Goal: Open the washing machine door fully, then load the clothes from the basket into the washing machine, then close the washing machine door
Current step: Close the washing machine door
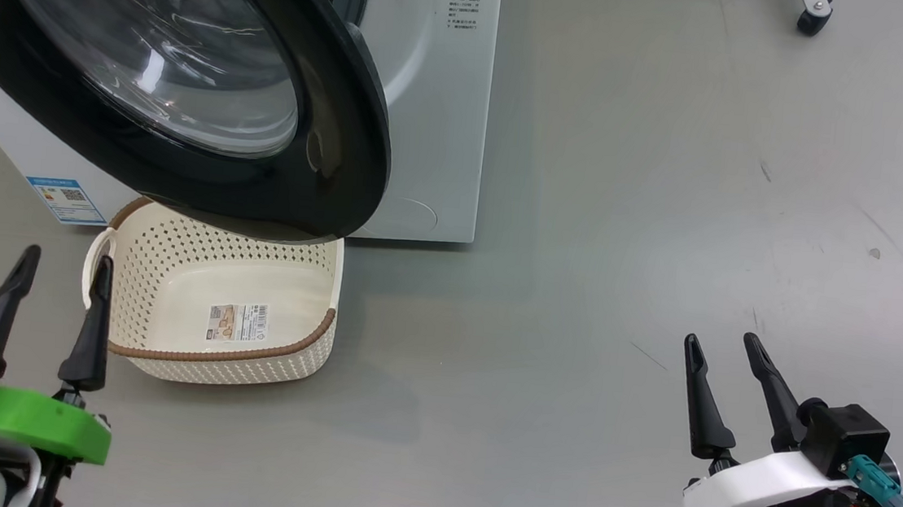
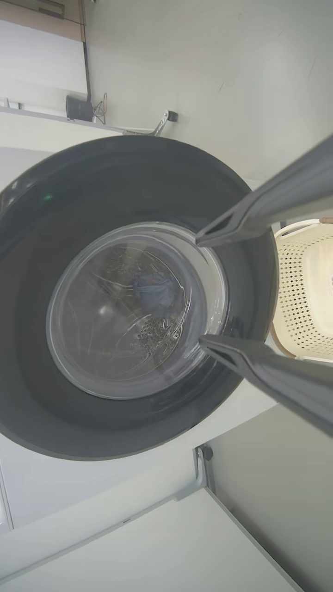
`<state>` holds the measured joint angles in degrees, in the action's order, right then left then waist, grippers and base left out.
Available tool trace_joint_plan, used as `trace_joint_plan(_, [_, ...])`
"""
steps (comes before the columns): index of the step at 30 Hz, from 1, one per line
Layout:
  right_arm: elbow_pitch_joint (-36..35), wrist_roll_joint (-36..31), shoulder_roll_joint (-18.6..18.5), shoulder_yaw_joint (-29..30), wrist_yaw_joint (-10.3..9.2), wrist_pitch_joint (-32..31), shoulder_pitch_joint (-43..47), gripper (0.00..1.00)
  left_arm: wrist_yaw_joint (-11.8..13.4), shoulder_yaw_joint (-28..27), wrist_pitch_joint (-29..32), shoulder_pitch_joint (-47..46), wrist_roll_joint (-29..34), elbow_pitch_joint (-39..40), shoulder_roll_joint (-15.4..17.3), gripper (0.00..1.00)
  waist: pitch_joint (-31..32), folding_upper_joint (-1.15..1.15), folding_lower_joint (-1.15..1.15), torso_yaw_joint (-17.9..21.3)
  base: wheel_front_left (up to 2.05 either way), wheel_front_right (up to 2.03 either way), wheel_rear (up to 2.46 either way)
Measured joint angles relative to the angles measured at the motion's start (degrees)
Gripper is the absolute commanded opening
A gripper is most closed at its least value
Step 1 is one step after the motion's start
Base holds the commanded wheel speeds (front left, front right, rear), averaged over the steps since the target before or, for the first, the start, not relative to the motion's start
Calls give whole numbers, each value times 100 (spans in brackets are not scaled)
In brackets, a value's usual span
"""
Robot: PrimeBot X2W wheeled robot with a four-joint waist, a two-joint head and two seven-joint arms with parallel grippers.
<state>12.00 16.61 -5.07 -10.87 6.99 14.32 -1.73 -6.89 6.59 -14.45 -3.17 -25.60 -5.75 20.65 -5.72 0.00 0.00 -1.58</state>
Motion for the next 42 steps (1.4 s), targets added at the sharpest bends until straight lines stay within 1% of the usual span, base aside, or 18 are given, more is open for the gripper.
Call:
trace_joint_plan(4, [-1,0,2,1,0,0,3,100,164,46,1,108,176,-222,-196,100,4,0,0,8,0,0,0])
trace_joint_plan(7, [-3,0,4,3,0,0,4,100,213,82,1,180,277,-322,-319,100,8,0,0,21,0,0,0])
trace_joint_plan(10, [-11,0,4,12,0,0,7,100,332,87,1,238,333,-374,-419,100,12,0,0,31,0,0,0])
trace_joint_plan(14, [-25,-3,4,18,0,0,14,100,398,93,1,260,390,-486,-549,100,20,0,0,41,0,0,0])
trace_joint_plan(16, [-40,-11,4,21,0,0,15,100,493,81,1,313,449,-525,-590,100,27,0,0,45,0,0,0])
trace_joint_plan(20, [-58,-53,4,27,0,0,15,100,521,65,1,363,450,-570,-735,100,40,0,0,54,0,0,0])
trace_joint_plan(28, [-79,-118,4,36,1,0,16,100,550,-41,1,377,501,-557,-889,100,75,0,0,70,0,0,0])
trace_joint_plan(42, [-82,-120,7,56,1,0,101,100,538,-236,1,442,604,-650,-1039,100,150,0,0,51,0,0,0])
